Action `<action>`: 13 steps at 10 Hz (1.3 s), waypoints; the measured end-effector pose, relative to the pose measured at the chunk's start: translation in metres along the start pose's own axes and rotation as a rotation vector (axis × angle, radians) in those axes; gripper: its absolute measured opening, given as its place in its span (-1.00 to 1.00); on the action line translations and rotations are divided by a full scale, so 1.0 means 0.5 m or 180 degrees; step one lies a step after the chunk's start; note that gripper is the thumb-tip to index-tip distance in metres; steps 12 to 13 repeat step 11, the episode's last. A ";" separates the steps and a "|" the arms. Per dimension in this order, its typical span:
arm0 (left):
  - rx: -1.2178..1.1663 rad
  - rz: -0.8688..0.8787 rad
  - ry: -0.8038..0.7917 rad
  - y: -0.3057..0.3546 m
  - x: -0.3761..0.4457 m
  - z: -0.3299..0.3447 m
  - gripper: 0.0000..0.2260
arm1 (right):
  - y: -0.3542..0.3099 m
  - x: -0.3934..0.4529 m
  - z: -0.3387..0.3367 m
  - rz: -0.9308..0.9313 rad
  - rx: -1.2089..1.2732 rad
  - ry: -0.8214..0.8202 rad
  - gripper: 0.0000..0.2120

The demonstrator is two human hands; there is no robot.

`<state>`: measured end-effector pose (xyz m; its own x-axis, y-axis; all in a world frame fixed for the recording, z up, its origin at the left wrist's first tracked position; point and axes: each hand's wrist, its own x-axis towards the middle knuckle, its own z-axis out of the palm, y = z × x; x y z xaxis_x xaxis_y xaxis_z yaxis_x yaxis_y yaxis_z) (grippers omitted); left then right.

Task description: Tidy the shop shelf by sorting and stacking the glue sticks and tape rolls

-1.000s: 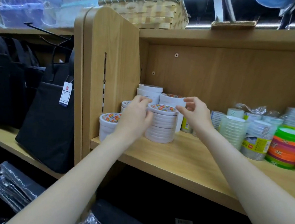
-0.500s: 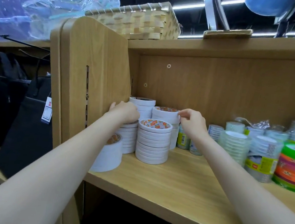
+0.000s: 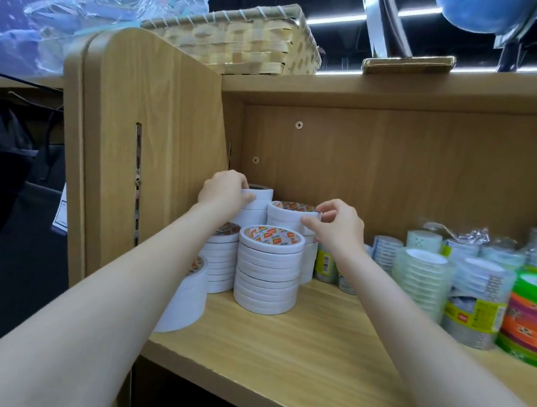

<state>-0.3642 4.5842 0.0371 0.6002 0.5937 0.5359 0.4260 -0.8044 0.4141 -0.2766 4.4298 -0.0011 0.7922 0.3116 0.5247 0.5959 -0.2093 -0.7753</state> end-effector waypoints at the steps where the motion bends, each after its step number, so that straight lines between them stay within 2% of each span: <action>1: -0.0020 0.0063 -0.0065 -0.005 0.004 -0.008 -0.81 | 0.004 0.005 0.005 -0.0006 -0.0049 0.0007 -0.74; 4: 0.0145 0.0331 -0.0009 -0.014 -0.013 -0.007 -0.73 | 0.019 0.002 -0.005 -0.0254 -0.0203 -0.0111 -0.71; 6: 0.0155 0.0312 0.0041 -0.013 -0.014 -0.007 -0.71 | 0.021 -0.003 0.005 -0.0302 -0.0170 0.0017 -0.69; 8: 0.0102 0.0509 0.0516 -0.009 -0.035 -0.012 -0.75 | 0.037 0.006 -0.051 -0.0127 0.0308 -0.0247 -0.73; 9: -0.0151 0.0808 0.0567 0.001 -0.048 -0.015 -0.67 | 0.043 0.011 -0.067 -0.0281 0.0204 -0.0303 -0.70; 10: -0.0116 0.0972 0.0112 0.009 -0.058 -0.003 -0.65 | 0.038 -0.003 -0.058 -0.0322 0.0019 -0.0606 -0.63; 13: -0.0115 0.0849 0.0016 0.003 -0.059 0.009 -0.69 | 0.042 -0.011 -0.059 -0.0284 -0.0134 -0.0645 -0.59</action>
